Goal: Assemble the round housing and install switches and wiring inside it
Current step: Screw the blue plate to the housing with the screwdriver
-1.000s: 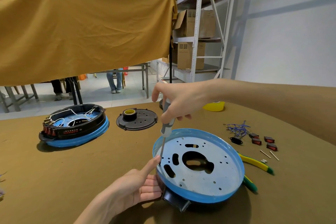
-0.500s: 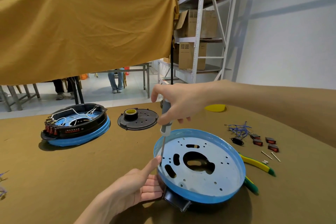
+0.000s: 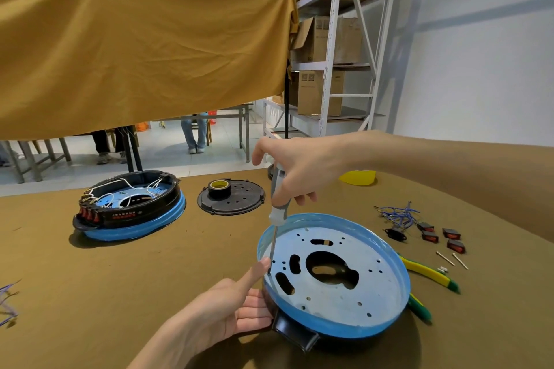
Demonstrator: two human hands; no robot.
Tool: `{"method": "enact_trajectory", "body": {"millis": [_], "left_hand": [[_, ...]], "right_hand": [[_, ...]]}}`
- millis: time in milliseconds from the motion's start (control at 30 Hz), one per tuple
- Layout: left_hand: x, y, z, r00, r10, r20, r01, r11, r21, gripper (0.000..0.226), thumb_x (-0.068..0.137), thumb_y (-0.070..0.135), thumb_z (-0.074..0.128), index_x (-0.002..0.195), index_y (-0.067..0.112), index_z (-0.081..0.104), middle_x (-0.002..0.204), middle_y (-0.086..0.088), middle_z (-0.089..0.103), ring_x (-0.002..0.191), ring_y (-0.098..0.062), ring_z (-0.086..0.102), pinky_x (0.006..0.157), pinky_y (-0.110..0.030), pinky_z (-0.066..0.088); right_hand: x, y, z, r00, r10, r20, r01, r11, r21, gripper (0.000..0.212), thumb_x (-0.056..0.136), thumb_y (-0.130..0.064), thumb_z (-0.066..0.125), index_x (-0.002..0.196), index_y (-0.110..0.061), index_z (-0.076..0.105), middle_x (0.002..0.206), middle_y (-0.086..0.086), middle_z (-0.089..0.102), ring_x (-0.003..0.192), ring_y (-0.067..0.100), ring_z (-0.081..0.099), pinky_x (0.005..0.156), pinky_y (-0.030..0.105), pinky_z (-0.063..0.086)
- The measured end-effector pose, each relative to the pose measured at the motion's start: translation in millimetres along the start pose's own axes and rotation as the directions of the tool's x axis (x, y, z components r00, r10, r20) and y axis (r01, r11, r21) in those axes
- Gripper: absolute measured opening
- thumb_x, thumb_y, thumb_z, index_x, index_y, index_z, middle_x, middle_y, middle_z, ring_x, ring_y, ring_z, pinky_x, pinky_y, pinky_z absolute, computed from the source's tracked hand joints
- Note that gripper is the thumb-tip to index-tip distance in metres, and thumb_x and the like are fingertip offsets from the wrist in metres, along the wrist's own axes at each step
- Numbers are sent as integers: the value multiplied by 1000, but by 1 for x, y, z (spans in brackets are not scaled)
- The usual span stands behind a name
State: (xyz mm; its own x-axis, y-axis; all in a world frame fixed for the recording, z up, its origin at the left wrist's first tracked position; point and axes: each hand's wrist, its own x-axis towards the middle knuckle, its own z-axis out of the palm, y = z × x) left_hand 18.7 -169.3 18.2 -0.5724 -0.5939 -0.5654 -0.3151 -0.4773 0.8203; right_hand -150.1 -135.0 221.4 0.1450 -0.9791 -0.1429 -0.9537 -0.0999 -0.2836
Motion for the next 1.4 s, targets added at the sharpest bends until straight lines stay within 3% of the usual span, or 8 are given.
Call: {"method": "enact_trajectory", "body": {"millis": [167, 333, 433, 667, 800, 933, 1067, 1400], "left_hand": [[-1, 1, 1, 1000, -1, -15, 1, 1000, -2, 92, 54, 65, 80, 109, -7, 67, 89, -19, 78, 72, -24, 77, 63, -32, 63], [-2, 0, 1, 1000, 1, -22, -2, 1000, -11, 92, 55, 65, 81, 109, -8, 68, 92, -21, 78, 74, -25, 78, 62, -31, 62], [-1, 1, 2, 1000, -6, -24, 6, 1000, -8, 92, 56, 66, 80, 110, -7, 68, 93, -20, 78, 75, -25, 78, 63, -31, 62], [-3, 3, 2, 999, -26, -22, 26, 1000, -3, 90, 54, 65, 80, 109, -6, 69, 95, -20, 79, 76, -25, 78, 64, -31, 63], [-2, 3, 2, 1000, -24, -14, 24, 1000, 0, 90, 57, 65, 79, 110, -7, 69, 97, -20, 78, 81, -25, 79, 66, -31, 63], [-2, 3, 2, 999, -31, -20, 31, 1000, -5, 88, 63, 65, 78, 112, -6, 68, 98, -20, 78, 86, -26, 79, 71, -34, 64], [-1, 3, 2, 1000, -26, -16, 26, 1000, -8, 87, 65, 64, 78, 112, -7, 68, 99, -21, 78, 91, -28, 78, 77, -35, 65], [4, 1, -1, 1000, -23, -14, 23, 1000, -7, 91, 53, 66, 82, 108, -6, 70, 93, -19, 79, 77, -25, 78, 69, -33, 63]], "right_hand": [[2, 0, 0, 1000, -1, 4, 1, 1000, -2, 62, 92, -28, 74, 135, -29, 29, 84, 7, 72, 51, 11, 66, 51, 24, 55], [2, 1, 2, 1000, 14, -27, -15, 999, -34, 55, 94, -39, 71, 131, -26, 33, 71, 4, 75, 46, 12, 64, 47, 23, 53], [0, 2, 0, 1000, -1, 12, 2, 1000, -18, 63, 89, -34, 78, 131, -31, 31, 86, 6, 72, 49, 9, 65, 49, 22, 53], [-2, -5, 2, 999, -18, -29, 16, 998, -64, 30, 95, -42, 70, 99, -13, 63, 72, 2, 75, 49, 13, 65, 48, 20, 52], [-5, -4, -2, 999, -19, 30, 20, 999, -36, 21, 90, -24, 78, 98, -12, 63, 75, 3, 75, 54, 14, 69, 51, 19, 53], [-1, -4, 3, 999, 0, -50, -5, 995, -100, 35, 93, -45, 72, 97, -11, 65, 74, 7, 77, 55, 20, 71, 47, 20, 52], [-3, -3, -3, 999, -17, 46, 19, 999, -45, 31, 85, -24, 83, 101, -16, 57, 80, 8, 73, 51, 9, 64, 48, 19, 51], [-3, -4, 1, 1000, -2, -16, 1, 997, -77, 29, 91, -34, 76, 99, -10, 61, 65, 2, 74, 47, 14, 66, 44, 20, 50]]}}
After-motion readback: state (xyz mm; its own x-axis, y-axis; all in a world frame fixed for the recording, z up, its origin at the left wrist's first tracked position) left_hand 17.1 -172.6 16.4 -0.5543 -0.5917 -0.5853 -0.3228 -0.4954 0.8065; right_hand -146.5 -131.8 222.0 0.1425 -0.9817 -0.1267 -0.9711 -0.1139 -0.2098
